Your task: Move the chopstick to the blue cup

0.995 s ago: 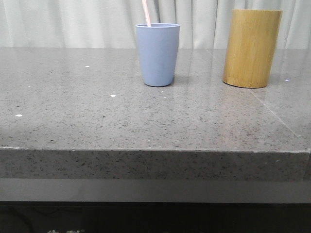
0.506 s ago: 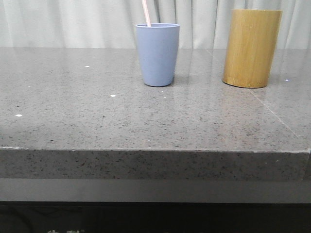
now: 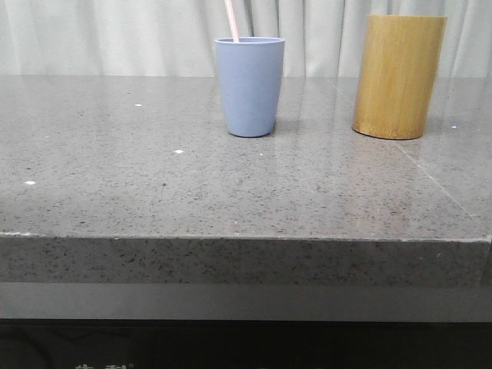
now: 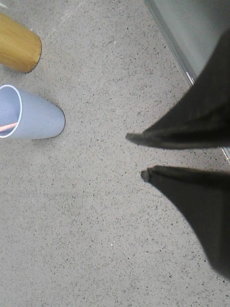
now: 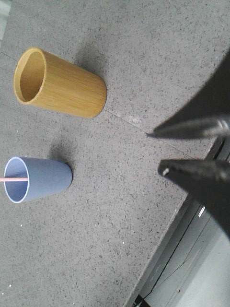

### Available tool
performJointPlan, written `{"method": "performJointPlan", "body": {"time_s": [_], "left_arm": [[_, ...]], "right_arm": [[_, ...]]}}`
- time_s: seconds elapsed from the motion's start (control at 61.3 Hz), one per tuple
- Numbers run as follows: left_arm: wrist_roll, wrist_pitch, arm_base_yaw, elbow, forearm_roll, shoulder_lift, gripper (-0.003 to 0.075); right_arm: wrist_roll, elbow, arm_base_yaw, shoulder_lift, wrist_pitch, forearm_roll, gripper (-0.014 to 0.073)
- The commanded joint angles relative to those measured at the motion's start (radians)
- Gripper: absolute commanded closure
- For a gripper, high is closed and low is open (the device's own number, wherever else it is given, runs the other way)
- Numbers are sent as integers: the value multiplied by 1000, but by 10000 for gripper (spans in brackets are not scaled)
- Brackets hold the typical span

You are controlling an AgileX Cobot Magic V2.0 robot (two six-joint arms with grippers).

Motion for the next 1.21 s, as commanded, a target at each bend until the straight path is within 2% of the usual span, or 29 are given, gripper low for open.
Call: {"method": "performJointPlan", "body": {"time_s": [0.0,0.522,0.62,0.685,0.767,0.979,1.093,1.191], "left_arm": [[0,-75,3,-26,-4,-10,739],[0,-75,3,-26,-4,-10,739],[0,-112,-4,-1,-10,-20,739],[0,-182,-4,51,-21,-57,739],[0,-339,20,161,37,-136,739],[0,-755,207,551,39,-406,739],[0,-862,289,730,21,-547,739],[0,-864,335,844,10,-681,739]], "right_arm": [[0,-20,-4,2,-63,-21,668],[0,-20,-4,2,-44,-21,661],[0,-20,-4,2,-44,-21,661],[0,-20,-4,2,-44,-21,661],[0,-20,-4,2,-44,-21,661],[0,-20,-4,2,-44,-21,661],[0,-20,-4,2,-44,-21,661],[0,-20,-4,2,-44,-21,661]]}}
